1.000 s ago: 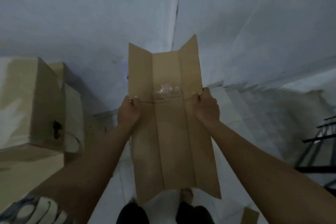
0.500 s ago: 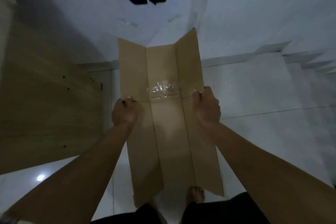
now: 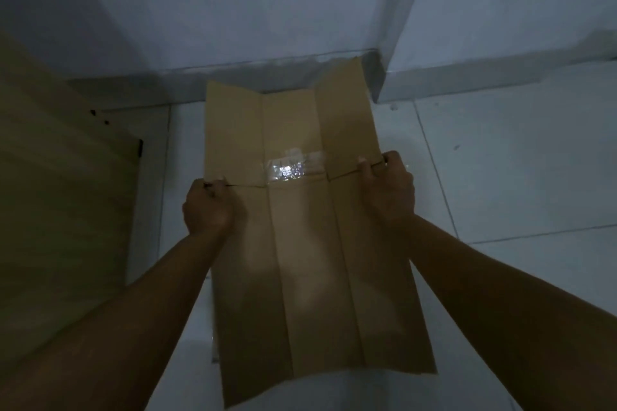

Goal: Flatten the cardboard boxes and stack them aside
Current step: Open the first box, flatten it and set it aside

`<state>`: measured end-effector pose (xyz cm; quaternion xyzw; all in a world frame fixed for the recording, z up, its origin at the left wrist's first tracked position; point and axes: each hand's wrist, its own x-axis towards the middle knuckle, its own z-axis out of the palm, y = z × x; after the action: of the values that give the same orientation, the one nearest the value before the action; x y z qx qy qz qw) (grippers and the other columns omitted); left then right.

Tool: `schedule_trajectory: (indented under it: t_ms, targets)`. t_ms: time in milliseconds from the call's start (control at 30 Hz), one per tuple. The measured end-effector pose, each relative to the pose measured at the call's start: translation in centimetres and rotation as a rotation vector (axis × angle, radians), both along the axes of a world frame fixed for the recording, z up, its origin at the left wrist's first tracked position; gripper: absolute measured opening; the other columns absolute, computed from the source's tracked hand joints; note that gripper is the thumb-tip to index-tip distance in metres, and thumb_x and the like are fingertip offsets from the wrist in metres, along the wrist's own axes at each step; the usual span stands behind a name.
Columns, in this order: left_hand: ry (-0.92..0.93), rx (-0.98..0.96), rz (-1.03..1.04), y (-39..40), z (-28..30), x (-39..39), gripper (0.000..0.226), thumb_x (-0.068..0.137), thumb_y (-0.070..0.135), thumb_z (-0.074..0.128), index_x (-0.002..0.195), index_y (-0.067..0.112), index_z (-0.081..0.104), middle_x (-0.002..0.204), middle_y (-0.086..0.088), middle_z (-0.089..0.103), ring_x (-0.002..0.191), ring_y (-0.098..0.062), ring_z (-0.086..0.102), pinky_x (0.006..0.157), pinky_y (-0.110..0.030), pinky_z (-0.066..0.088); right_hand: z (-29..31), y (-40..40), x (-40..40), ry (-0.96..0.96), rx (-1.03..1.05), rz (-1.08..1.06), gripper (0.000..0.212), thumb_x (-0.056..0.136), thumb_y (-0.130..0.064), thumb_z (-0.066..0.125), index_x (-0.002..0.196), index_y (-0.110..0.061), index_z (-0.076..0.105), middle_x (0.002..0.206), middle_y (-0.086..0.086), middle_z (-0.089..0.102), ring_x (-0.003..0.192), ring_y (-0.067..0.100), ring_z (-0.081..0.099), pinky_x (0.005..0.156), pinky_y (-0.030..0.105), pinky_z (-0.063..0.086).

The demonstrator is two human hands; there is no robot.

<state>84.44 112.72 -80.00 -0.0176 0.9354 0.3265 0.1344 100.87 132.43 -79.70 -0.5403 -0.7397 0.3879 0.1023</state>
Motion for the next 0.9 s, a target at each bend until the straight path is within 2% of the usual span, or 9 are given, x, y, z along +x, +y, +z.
schedule_trajectory:
  t_ms: [133,267,367,433,467,533,600,733,900]
  targets:
    - [0.026,-0.002,0.026,0.8,-3.7,-2.0,0.035,0.102,0.030,0.045,0.108,-0.002,0.059,0.112,-0.021,0.064,0.104,-0.037,0.059,0.074,-0.028,0.033,-3.7,1.0,-1.7,0.017,0.033,-0.043,0.027,0.099,-0.046,0.053,0.106,-0.022,0.042,0.078,-0.008,0.053,0.080,0.023,0.060,0.069,0.035,0.045]
    - [0.109,0.035,0.051,0.9,-6.2,-3.5,0.031,0.100,0.028,0.048,0.113,0.001,0.059,0.111,-0.021,0.064,0.102,-0.035,0.060,0.076,-0.028,0.036,-5.7,1.7,-2.8,0.016,0.107,-0.062,0.033,0.101,-0.040,0.052,0.124,-0.018,0.043,0.085,-0.005,0.059,0.085,0.026,0.064,0.065,0.032,0.038]
    - [0.194,0.053,-0.057,1.0,-8.1,-4.6,0.040,0.098,0.027,0.049,0.134,0.010,0.047,0.128,-0.018,0.055,0.115,-0.036,0.054,0.090,-0.034,0.041,-6.9,2.0,-4.0,-0.060,0.228,0.051,0.043,0.101,-0.038,0.049,0.140,-0.022,0.038,0.128,0.006,0.056,0.102,0.028,0.062,0.076,0.033,0.039]
    - [0.258,-0.043,-0.176,1.0,-9.1,-4.8,0.050,0.098,0.032,0.050,0.144,0.019,0.037,0.142,-0.017,0.040,0.127,-0.035,0.042,0.104,-0.043,0.034,-8.0,2.1,-4.5,-0.160,0.337,0.142,0.051,0.100,-0.039,0.049,0.147,-0.024,0.036,0.147,0.007,0.041,0.119,0.030,0.054,0.085,0.039,0.045]
    - [0.282,-0.095,-0.258,0.9,-9.6,-4.7,0.054,0.099,0.036,0.048,0.148,0.021,0.033,0.150,-0.016,0.031,0.136,-0.034,0.033,0.110,-0.047,0.027,-8.7,2.2,-4.7,-0.203,0.413,0.195,0.053,0.100,-0.040,0.049,0.149,-0.023,0.036,0.155,0.009,0.034,0.131,0.032,0.046,0.097,0.044,0.043]
    - [0.324,-0.201,-0.459,0.9,-10.4,-4.3,0.061,0.100,0.047,0.038,0.153,0.020,0.024,0.162,-0.012,0.009,0.149,-0.031,0.009,0.117,-0.050,0.010,-10.1,2.2,-4.7,-0.262,0.500,0.322,0.056,0.102,-0.043,0.044,0.152,-0.021,0.036,0.164,0.014,0.019,0.148,0.034,0.024,0.118,0.051,0.024]
    - [0.360,-0.305,-0.610,0.8,-11.5,-4.0,0.066,0.101,0.053,0.025,0.155,0.016,0.016,0.164,-0.011,0.002,0.150,-0.028,-0.002,0.118,-0.050,-0.001,-11.5,1.8,-4.5,-0.277,0.511,0.433,0.059,0.103,-0.048,0.037,0.156,-0.022,0.031,0.166,0.015,0.013,0.153,0.032,0.009,0.123,0.051,0.006]
    - [0.389,-0.330,-0.633,0.9,-12.2,-4.0,0.069,0.101,0.055,0.019,0.155,0.013,0.017,0.163,-0.012,0.011,0.150,-0.027,0.006,0.120,-0.050,0.002,-12.7,0.6,-4.1,-0.248,0.491,0.492,0.063,0.104,-0.053,0.027,0.159,-0.023,0.019,0.167,0.013,0.011,0.154,0.029,0.005,0.124,0.049,0.004]
    - [0.271,-0.373,-0.706,1.0,-9.2,-4.3,0.065,0.100,0.053,0.027,0.153,0.016,0.023,0.161,-0.012,0.017,0.148,-0.030,0.015,0.118,-0.053,0.009,-10.8,0.3,-4.0,-0.320,0.461,0.510,0.060,0.103,-0.052,0.032,0.156,-0.023,0.027,0.164,0.015,0.019,0.152,0.033,0.013,0.121,0.054,0.010]
